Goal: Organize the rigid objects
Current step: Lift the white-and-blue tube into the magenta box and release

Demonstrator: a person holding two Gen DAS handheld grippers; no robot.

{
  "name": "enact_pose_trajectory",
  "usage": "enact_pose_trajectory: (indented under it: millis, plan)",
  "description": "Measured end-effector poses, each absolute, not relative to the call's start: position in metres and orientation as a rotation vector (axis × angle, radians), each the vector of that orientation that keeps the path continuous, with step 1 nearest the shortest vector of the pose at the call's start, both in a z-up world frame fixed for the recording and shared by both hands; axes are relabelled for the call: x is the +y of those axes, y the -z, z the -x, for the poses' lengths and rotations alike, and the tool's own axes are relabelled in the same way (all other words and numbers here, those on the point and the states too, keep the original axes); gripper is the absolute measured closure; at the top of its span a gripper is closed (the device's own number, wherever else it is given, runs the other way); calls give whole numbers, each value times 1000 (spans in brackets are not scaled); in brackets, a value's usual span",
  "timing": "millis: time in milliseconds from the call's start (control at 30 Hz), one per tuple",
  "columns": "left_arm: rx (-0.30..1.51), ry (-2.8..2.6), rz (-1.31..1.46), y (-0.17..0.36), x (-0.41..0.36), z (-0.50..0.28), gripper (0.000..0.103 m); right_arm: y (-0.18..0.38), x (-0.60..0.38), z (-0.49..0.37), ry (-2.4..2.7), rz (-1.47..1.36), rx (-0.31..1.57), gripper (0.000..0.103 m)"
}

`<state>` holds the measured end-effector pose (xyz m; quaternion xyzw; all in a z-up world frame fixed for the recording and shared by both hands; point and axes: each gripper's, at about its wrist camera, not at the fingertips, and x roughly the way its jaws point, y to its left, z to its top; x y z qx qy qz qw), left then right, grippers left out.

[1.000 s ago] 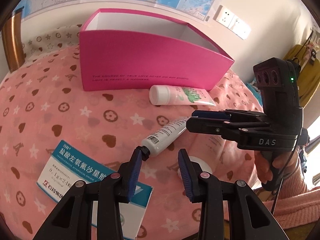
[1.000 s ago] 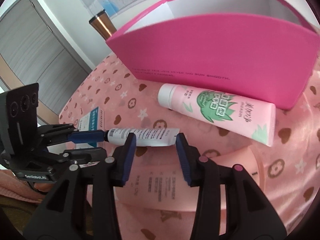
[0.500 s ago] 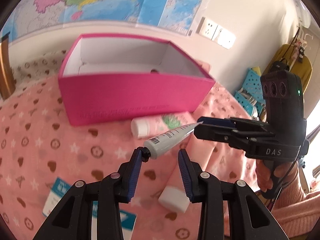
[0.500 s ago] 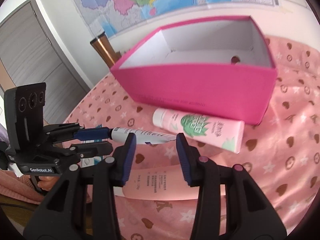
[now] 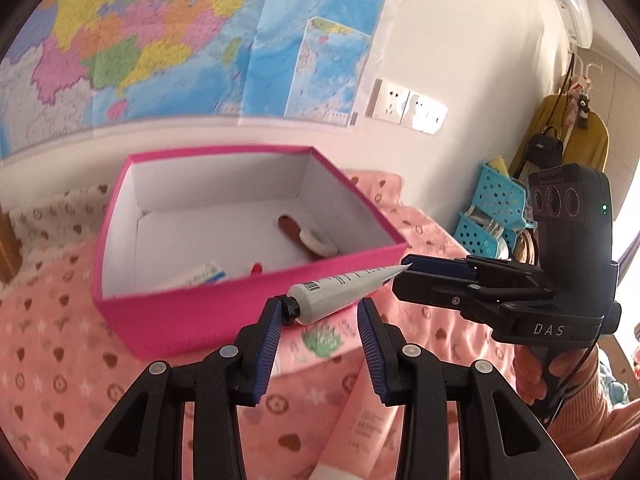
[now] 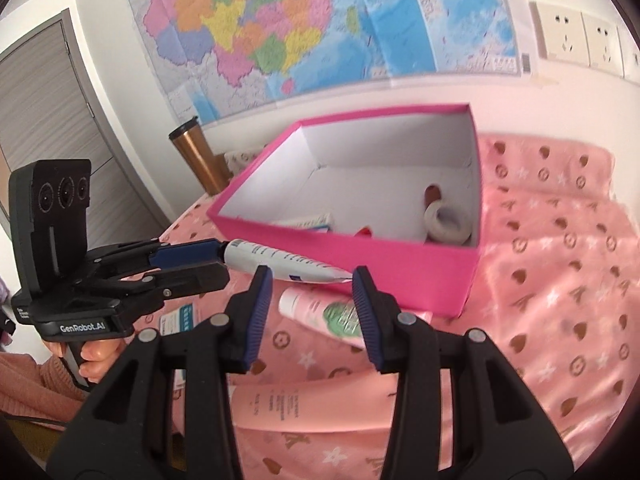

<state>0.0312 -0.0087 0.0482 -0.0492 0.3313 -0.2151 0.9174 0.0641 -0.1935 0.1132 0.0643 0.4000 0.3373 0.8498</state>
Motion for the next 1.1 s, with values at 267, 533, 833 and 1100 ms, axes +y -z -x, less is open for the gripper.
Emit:
enact_pose_trajectory:
  millis: [267,533,833,1100]
  plan:
    - [649,453,84,-65,-18,-60,65,-131,-202,-90,-673,-129,794,58]
    - [678,435,90,-60,-23,-94,65,-127,-200,-116,-621,-89,797,58]
    - [759,437,115,-35,-26,-121,65,-104,-202,-134,-595,-92,866,59]
    - [805,432,123,-22,-30,-131,65,-98,-206,-135,-576,-113,885,59]
